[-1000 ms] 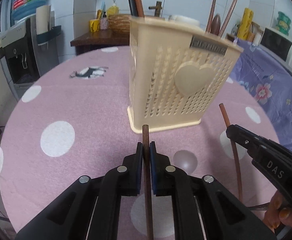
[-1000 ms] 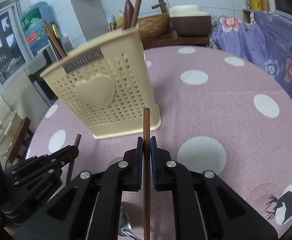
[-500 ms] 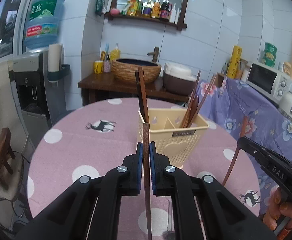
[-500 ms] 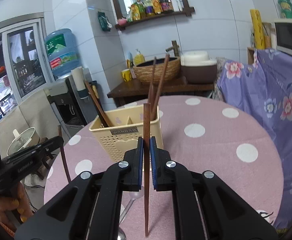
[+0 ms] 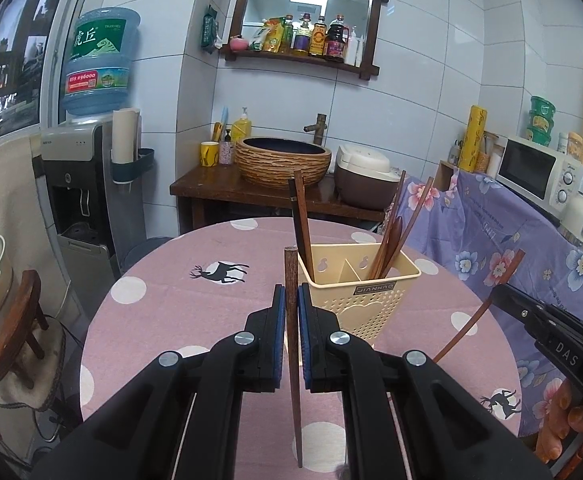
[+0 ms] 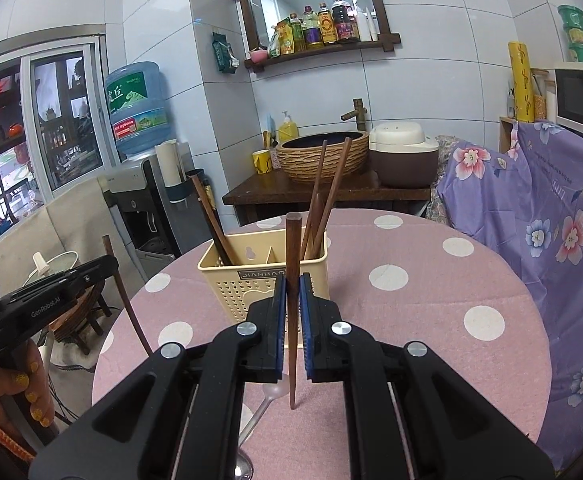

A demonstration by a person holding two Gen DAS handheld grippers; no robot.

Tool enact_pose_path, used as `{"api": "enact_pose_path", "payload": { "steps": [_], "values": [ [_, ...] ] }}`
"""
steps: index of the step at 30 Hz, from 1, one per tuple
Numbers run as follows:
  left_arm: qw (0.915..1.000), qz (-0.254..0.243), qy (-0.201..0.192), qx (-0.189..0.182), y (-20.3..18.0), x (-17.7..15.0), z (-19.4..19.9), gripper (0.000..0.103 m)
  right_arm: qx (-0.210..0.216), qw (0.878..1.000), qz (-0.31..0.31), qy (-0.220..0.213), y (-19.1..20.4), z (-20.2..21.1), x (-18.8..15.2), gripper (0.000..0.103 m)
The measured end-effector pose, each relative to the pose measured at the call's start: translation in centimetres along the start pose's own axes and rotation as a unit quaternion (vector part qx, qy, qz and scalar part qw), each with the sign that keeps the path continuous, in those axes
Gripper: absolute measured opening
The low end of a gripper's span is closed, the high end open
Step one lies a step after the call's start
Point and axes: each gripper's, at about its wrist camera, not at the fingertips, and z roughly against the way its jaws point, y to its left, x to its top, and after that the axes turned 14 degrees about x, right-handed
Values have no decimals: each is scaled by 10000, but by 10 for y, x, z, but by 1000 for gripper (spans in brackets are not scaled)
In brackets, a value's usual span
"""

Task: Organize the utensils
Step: 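Lift both chopsticks into the cream holder and open both tools to release them, then withdraw both tools and move the right tool over the metal spoon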

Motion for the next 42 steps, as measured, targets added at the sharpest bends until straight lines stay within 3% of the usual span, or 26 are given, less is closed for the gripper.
{"api": "enact_pose_path", "payload": {
  "steps": [11, 18, 24, 27, 32, 42],
  "values": [
    [9996, -90, -190, -171, -2, 34, 18, 8, 215, 9996, 74, 147, 3, 5, 29, 8],
    [9977, -1, -470, -482, -10, 114, 35, 8, 374, 9987, 317, -157, 22, 15, 111, 8],
    [9959, 220, -816, -323, -21, 164, 27, 8, 221, 9971, 401, -604, 28, 14, 173, 8],
    [9964, 236, -772, -246, -28, 158, 10, 8, 44, 9974, 454, -559, 24, -2, 172, 8],
    [9977, 246, -632, -37, -32, 129, -25, 8, -114, 9988, 357, -309, 6, -38, 138, 8],
    [9999, 109, 41, -4, -37, 70, -79, 8, -171, 9998, -57, 119, -24, -83, 81, 8]
  ]
}}
